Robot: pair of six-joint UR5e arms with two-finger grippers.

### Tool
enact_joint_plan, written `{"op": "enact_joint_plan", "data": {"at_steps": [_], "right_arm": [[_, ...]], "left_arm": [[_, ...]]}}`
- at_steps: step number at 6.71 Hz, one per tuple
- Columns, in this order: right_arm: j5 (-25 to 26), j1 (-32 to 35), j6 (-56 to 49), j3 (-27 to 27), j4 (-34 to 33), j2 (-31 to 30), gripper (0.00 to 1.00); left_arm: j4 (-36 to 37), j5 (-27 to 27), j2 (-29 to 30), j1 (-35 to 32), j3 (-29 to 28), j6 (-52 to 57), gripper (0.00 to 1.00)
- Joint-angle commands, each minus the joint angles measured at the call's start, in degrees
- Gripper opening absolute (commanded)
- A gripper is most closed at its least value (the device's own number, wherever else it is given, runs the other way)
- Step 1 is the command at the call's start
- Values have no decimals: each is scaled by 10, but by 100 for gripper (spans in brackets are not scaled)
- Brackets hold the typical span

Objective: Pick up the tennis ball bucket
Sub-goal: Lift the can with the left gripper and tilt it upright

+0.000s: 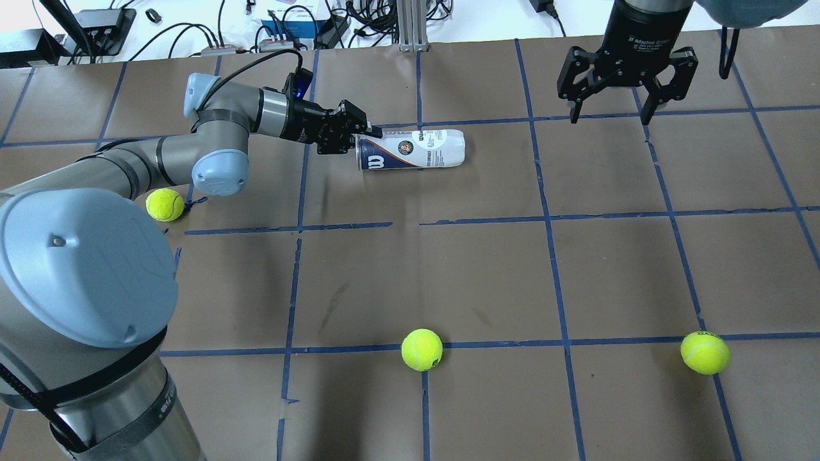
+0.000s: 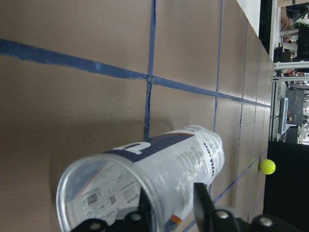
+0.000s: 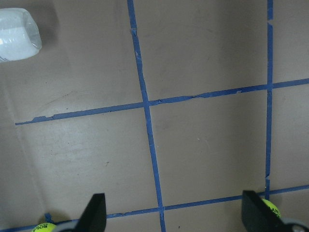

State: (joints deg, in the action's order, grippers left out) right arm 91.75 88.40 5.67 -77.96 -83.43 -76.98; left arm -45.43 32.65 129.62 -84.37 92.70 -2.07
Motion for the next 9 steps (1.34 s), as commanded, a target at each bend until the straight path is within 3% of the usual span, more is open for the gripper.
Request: {"op": "enact_joint_plan", "data": {"at_steps": [1, 3, 4, 5, 6, 8, 9], "right_arm": [[-1, 0, 0, -1, -1, -2, 100], [0, 0, -3, -3, -2, 2, 100], [1, 0, -3, -1, -2, 0, 100], [1, 0, -4, -3, -2, 2, 100], [1, 0, -3, -3, -2, 1, 100], [2, -1, -3, -1, -2, 2, 100], [20, -1, -4, 4, -1, -2, 100]], "left_arm": [[2, -11, -16, -1, -8, -42, 0], [0, -9, -51, -26, -16, -74, 0], [-8, 16, -66, -32, -44, -91, 0], [-40, 96, -74, -46, -93, -97, 0], [-140, 204, -81, -72, -162, -96, 0], [-330, 370, -90, -123, -292, -95, 0], [-351, 478, -90, -149, -311, -84, 0]]}}
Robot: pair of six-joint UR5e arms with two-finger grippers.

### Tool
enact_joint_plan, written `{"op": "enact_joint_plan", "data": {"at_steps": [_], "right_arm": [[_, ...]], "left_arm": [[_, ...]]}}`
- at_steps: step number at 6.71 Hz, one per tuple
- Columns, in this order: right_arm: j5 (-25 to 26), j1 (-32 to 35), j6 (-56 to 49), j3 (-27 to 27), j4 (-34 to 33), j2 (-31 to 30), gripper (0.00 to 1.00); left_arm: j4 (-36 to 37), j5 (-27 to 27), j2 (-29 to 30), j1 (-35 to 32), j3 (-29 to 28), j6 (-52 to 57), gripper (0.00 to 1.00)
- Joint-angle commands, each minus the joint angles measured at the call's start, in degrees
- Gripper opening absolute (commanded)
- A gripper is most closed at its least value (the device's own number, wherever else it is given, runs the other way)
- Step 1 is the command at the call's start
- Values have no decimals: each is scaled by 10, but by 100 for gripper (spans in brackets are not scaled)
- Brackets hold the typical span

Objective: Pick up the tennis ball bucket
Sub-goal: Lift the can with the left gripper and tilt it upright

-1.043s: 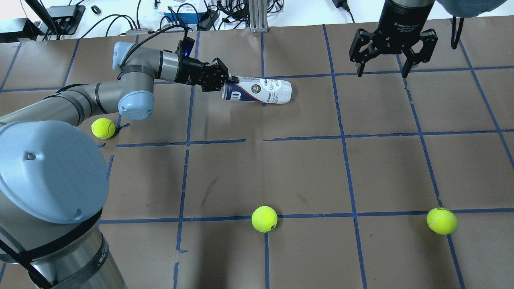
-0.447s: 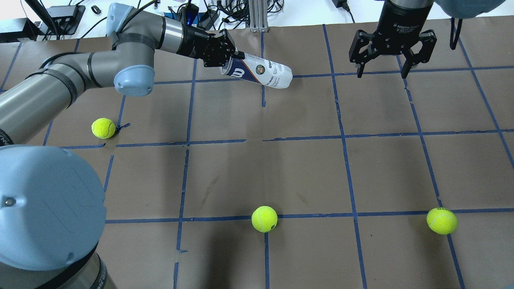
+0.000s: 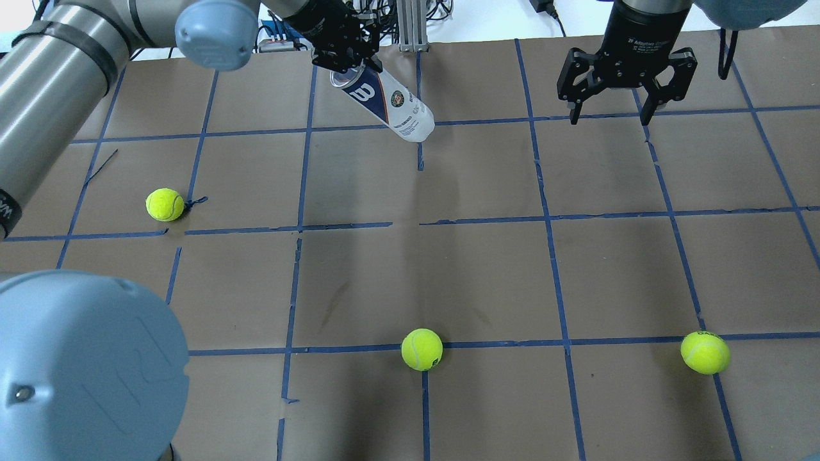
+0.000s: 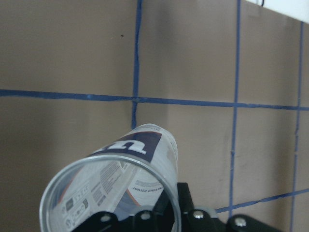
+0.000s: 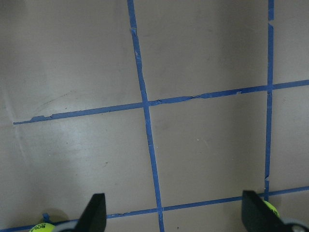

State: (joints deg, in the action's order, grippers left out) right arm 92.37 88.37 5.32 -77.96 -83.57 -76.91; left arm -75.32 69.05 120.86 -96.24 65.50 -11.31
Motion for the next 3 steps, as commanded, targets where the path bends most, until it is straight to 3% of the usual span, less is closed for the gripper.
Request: {"op": "enact_joint_plan", "data": {"at_steps": [1, 3], "right_arm": [[16, 1, 1, 2, 2, -4, 100], [23, -1, -1, 1, 4, -3, 100]], "left_arm": [[-53, 163, 8, -43, -39, 46, 0], [-69, 262, 12, -65, -42, 120, 0]]}}
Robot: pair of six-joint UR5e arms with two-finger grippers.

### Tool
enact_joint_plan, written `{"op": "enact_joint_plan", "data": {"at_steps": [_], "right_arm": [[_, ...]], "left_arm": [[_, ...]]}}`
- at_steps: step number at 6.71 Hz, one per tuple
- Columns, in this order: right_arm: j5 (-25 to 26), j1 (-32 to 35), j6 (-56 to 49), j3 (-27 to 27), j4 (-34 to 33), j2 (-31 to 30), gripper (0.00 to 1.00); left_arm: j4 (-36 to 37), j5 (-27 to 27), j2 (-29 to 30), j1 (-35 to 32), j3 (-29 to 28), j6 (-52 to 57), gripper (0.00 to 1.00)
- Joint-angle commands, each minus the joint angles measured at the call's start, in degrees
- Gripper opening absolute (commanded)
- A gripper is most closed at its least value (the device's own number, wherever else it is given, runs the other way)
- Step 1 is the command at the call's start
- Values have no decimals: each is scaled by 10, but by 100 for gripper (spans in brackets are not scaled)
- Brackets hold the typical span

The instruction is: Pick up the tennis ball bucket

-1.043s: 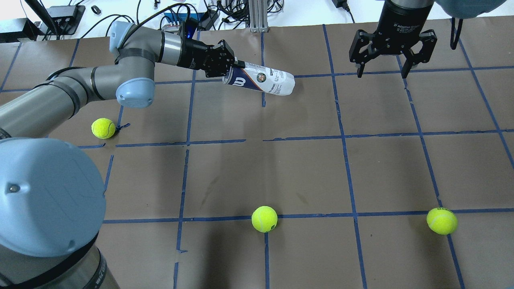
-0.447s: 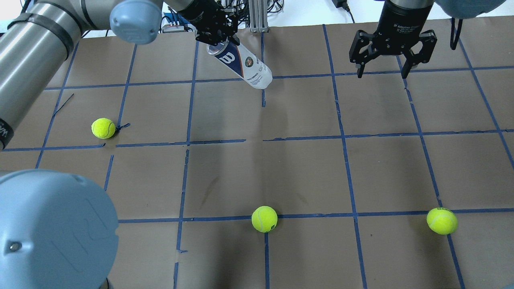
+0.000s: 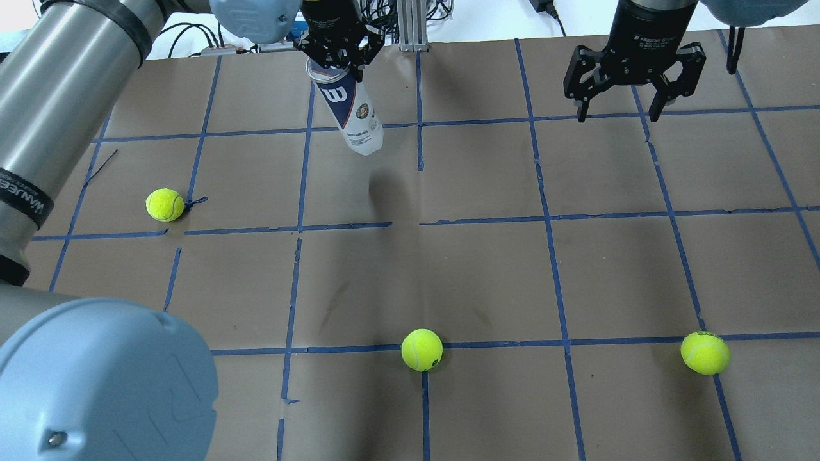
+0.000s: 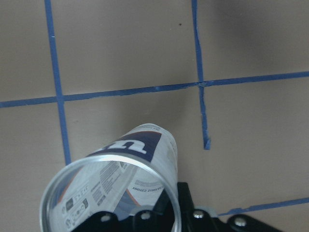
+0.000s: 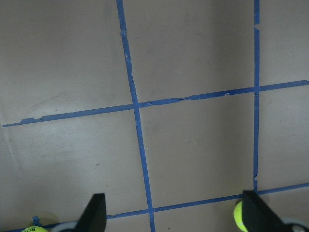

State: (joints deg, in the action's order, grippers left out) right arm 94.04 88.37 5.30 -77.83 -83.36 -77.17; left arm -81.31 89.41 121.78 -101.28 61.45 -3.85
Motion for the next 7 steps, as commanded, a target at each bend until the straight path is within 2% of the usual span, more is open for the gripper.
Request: {"op": "enact_joint_plan", "data": {"at_steps": [1, 4, 6, 7], "right_arm": [[4, 0, -5, -3, 1, -2, 100], [-3, -1, -3, -2, 0, -2, 100], [-3, 0, 0, -2, 0, -2, 100], [-24, 0, 3, -1, 1, -3, 100]], "left_arm": [[-1, 73, 8, -29, 0, 53, 0], [28, 106, 35, -52, 9, 49, 0], [38, 107, 41, -55, 19, 44, 0], [38, 106, 41, -56, 20, 44, 17]]}}
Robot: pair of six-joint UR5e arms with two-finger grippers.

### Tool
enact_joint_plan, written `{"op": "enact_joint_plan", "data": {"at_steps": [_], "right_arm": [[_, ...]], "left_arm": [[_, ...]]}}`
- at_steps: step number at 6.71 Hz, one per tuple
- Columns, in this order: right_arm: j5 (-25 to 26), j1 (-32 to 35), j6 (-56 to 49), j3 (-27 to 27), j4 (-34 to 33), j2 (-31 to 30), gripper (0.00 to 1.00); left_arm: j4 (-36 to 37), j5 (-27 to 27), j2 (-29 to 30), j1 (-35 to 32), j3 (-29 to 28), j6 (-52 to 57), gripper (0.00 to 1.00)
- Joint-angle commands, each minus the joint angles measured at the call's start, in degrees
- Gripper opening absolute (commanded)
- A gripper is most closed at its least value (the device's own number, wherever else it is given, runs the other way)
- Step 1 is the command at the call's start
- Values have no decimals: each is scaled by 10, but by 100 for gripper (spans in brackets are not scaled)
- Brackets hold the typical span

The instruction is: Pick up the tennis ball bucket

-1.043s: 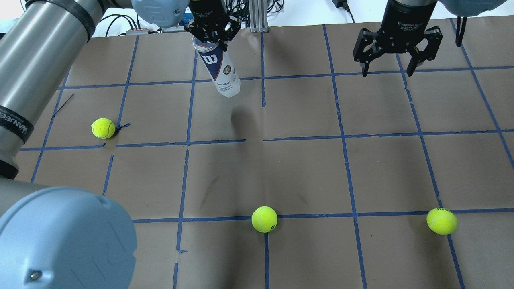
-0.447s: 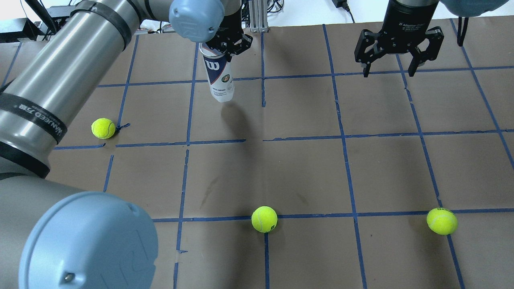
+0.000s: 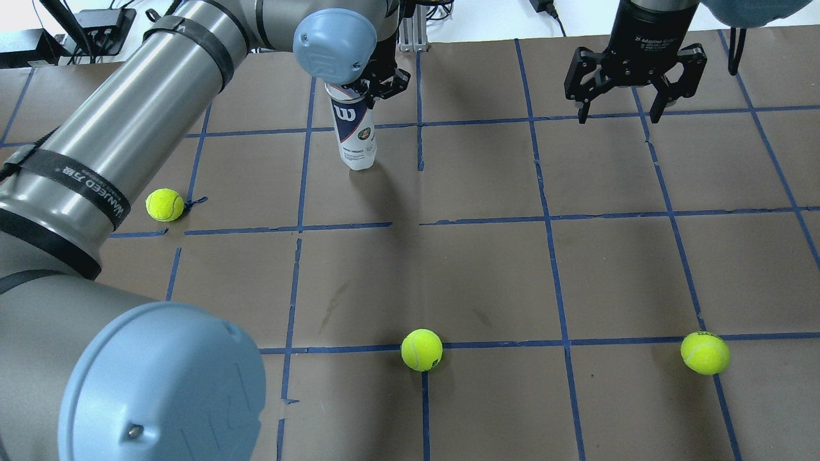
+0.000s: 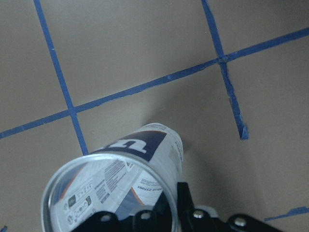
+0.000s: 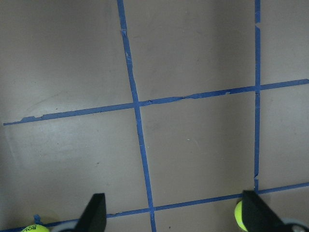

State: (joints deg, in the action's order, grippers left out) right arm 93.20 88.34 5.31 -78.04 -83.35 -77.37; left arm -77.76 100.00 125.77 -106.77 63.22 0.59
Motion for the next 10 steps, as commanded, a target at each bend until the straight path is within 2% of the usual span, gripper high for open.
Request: {"op": "enact_joint_plan", "data": {"at_steps": [1, 2, 3, 4, 5, 6, 8, 9, 10], "right_arm": [[-42, 1, 3, 2, 1, -1, 100], [-40, 2, 1, 2, 1, -1, 100], [-37, 7, -19, 2, -1, -1, 100], [-37, 16, -31, 3, -12, -1, 100], [-35, 27, -42, 3, -14, -1, 100], [-34, 28, -69, 3, -25, 1, 100], [-23, 27, -92, 0, -34, 5, 100], [-6, 27, -104, -1, -40, 4, 100], [-7, 27, -100, -1, -40, 4, 100]], "left_arm": [[2, 0, 1, 0, 3, 0, 25], [2, -1, 0, -1, 3, -1, 30], [3, -1, -1, -1, 2, 1, 80], [2, -2, -6, 0, 2, 3, 100], [-5, -9, -22, -1, -2, 3, 100], [-20, -39, -59, 2, 2, 1, 100], [-97, -44, -130, 26, 25, -8, 100], [-108, -56, -179, 57, 59, -9, 100], [-113, -94, -226, 93, 100, -9, 100]]}}
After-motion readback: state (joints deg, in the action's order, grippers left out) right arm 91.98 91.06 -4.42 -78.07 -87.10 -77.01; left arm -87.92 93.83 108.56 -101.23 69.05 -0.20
